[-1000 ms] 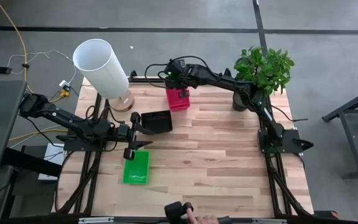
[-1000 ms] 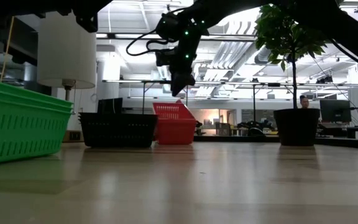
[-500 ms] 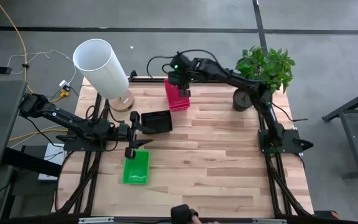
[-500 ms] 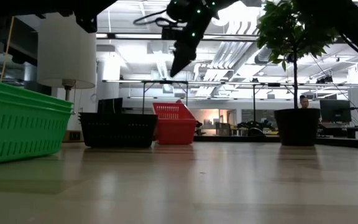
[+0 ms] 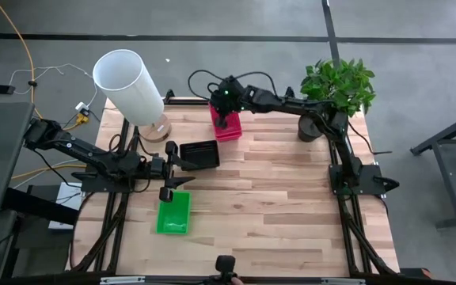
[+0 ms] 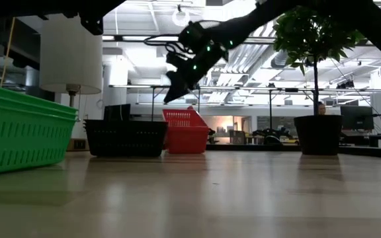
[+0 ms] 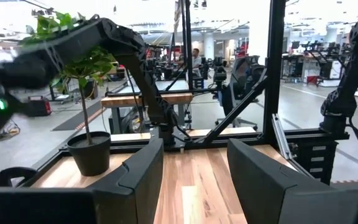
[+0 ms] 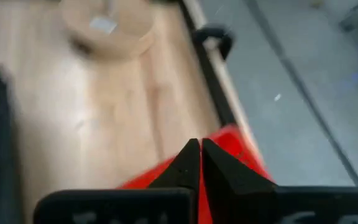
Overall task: Stack baskets by color
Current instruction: Stack the bottom red bin on top of the top red bin
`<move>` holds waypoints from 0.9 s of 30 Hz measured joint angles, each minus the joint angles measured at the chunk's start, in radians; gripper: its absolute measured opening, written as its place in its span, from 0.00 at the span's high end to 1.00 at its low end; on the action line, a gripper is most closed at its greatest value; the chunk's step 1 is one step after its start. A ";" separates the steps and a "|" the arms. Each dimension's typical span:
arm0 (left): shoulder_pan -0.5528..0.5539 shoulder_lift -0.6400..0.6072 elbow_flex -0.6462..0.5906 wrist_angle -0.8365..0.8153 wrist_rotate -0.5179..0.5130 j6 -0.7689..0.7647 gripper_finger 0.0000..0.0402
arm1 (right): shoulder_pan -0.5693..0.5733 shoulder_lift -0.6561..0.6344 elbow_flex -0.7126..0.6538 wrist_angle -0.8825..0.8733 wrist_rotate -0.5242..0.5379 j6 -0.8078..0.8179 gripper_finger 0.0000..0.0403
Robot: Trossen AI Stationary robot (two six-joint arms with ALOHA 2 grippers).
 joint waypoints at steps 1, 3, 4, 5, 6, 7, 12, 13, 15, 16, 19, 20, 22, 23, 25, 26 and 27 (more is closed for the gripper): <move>0.000 0.000 0.000 0.000 0.000 0.000 0.59 | 0.000 -0.002 -0.038 0.083 0.015 0.021 0.99; 0.000 0.000 0.000 -0.001 0.000 0.000 0.59 | 0.001 -0.014 -0.108 0.218 0.050 0.063 0.99; 0.000 0.000 0.000 -0.002 0.000 0.000 0.59 | 0.002 -0.016 -0.136 0.291 0.067 0.081 0.99; 0.000 0.000 0.000 -0.006 0.000 0.000 0.59 | 0.003 -0.017 -0.161 0.348 0.080 0.093 1.00; 0.000 0.000 0.000 -0.008 0.000 0.000 0.59 | 0.003 -0.017 -0.183 0.384 0.100 0.099 1.00; 0.000 0.000 0.000 -0.008 0.000 0.000 0.59 | 0.003 -0.017 -0.204 0.418 0.128 0.108 1.00; 0.000 0.000 0.000 -0.025 0.000 0.000 0.59 | 0.003 -0.017 -0.255 0.540 0.232 0.148 1.00; 0.000 0.000 0.000 -0.024 0.000 0.000 0.59 | 0.003 -0.017 -0.261 0.537 0.256 0.148 1.00; 0.000 0.000 0.000 -0.024 0.000 0.000 0.59 | -0.001 -0.016 -0.273 0.538 0.302 0.147 1.00; 0.000 0.000 0.000 -0.023 0.000 0.000 0.59 | -0.004 -0.016 -0.274 0.542 0.304 0.146 1.00; 0.000 0.000 0.000 -0.023 0.000 0.000 0.59 | -0.017 -0.016 -0.274 0.534 0.302 0.150 1.00; 0.000 0.000 0.000 -0.023 0.000 0.000 0.59 | -0.022 -0.016 -0.274 0.518 0.302 0.152 1.00; 0.000 0.000 0.000 -0.023 0.000 -0.001 0.59 | -0.028 -0.016 -0.274 0.488 0.296 0.163 1.00; 0.000 0.000 0.000 -0.023 0.000 -0.001 0.59 | -0.030 -0.016 -0.274 0.472 0.291 0.172 1.00; 0.000 0.000 0.000 -0.023 0.000 -0.002 0.59 | -0.036 -0.016 -0.273 0.439 0.275 0.175 1.00; 0.000 0.000 0.000 -0.022 0.000 -0.003 0.59 | -0.037 -0.018 -0.271 0.416 0.273 0.175 1.00; 0.000 0.000 0.000 -0.022 0.000 -0.003 0.59 | -0.036 -0.019 -0.271 0.388 0.273 0.174 1.00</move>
